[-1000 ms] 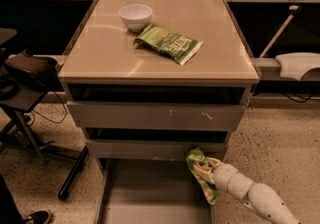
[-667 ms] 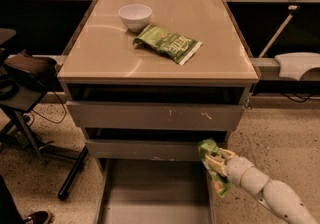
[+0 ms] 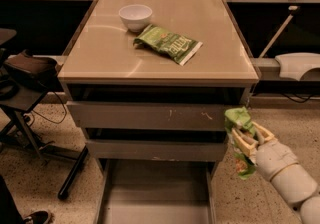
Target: Pick green rice chip bag from bottom drawer and place on counter
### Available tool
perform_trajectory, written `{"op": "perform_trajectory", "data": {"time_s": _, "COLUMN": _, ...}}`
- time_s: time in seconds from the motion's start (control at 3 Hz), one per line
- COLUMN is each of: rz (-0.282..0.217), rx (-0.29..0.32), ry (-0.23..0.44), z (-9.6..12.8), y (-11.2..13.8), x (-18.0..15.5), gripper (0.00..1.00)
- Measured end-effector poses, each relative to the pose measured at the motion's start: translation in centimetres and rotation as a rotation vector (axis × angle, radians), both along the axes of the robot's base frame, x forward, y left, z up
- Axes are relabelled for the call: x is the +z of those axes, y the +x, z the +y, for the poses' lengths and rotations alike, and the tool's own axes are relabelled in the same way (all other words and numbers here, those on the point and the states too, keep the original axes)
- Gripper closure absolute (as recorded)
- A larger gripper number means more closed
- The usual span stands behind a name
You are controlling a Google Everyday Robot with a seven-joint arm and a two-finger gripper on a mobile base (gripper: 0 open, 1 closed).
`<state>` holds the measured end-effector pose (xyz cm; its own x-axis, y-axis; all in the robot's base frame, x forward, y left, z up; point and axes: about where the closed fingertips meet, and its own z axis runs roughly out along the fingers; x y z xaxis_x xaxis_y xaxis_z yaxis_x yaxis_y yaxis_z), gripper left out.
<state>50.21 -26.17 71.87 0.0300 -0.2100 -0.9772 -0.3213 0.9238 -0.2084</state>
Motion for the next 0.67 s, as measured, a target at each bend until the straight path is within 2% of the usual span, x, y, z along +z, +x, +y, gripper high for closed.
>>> {"op": "perform_trajectory", "data": {"time_s": 0.33, "rz": -0.182, "rx": -0.077, "ry": -0.051, "z": 1.0, "y": -4.8, "x": 8.4, "gripper": 1.00}}
{"op": "perform_trajectory", "data": {"time_s": 0.67, "rz": -0.266, "rx": -0.124, "ry": -0.063, "z": 0.1, "y": -7.3, "x": 13.6, "gripper": 1.00}}
